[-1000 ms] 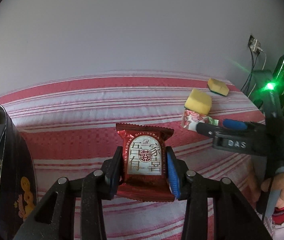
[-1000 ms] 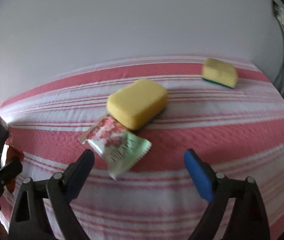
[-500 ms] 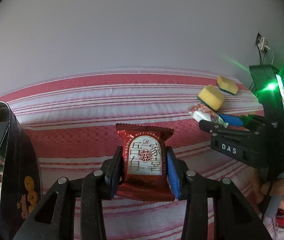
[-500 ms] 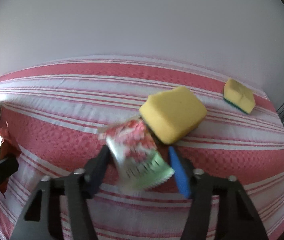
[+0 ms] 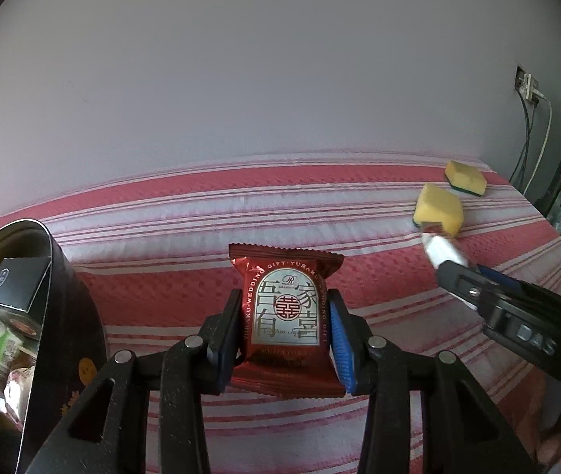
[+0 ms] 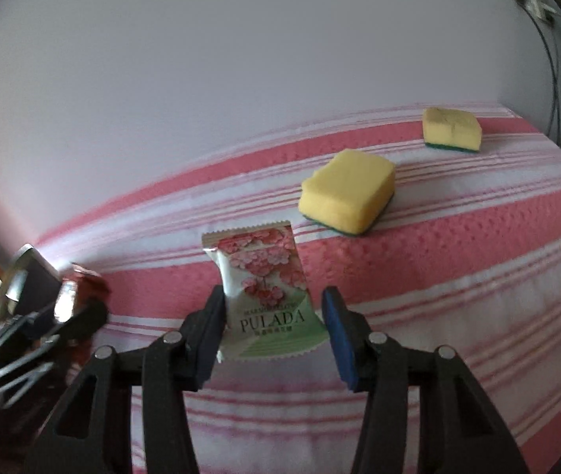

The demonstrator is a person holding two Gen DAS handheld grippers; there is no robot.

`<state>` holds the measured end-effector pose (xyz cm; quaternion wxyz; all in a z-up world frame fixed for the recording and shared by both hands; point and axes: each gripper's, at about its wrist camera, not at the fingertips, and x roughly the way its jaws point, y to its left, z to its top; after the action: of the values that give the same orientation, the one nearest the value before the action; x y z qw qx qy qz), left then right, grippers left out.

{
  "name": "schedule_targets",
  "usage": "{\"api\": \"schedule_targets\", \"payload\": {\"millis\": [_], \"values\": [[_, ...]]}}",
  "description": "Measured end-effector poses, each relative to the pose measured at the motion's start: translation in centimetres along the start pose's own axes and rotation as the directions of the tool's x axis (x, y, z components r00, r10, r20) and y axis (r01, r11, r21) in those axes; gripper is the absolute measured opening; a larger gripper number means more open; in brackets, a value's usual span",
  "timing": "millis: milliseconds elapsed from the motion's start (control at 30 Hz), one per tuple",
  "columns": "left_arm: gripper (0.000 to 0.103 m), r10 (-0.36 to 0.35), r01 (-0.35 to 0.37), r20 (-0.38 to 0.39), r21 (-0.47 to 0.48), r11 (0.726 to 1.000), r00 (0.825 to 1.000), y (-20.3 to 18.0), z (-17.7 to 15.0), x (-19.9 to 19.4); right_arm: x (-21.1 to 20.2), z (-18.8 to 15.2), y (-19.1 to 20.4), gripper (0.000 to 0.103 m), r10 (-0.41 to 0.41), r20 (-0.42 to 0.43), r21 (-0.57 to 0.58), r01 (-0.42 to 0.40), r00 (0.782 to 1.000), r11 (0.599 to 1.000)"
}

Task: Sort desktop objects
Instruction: 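Grasp the white-and-pink PULADA packet with the right tool, then carry the red packet and PULADA packet over the metal tin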

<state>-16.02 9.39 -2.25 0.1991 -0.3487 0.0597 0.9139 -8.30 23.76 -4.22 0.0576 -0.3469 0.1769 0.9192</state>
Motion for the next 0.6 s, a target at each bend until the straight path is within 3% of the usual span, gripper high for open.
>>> {"api": "schedule_targets", "payload": {"millis": [200,367,600], "values": [[0.043,0.032,-0.032,0.007,0.005,0.999,0.999,-0.2,-0.3,0.3,-1.8,-1.2,1.5,0.050,-0.001,0.092,-0.026,0.003,0.996,1.000],[0.044,0.048,-0.048,0.007,0.014,0.999,0.999,-0.5,-0.5,0.5,-4.2,-1.9,3.0,0.050,-0.049,0.208,-0.081,0.067,0.977,0.994],[0.044,0.041,-0.041,0.021,-0.003,0.999,0.999,-0.4,-0.8,0.1,-5.4,-3.0,3.8,0.050,-0.047,0.230,-0.095,0.071,0.972,0.993]]}}
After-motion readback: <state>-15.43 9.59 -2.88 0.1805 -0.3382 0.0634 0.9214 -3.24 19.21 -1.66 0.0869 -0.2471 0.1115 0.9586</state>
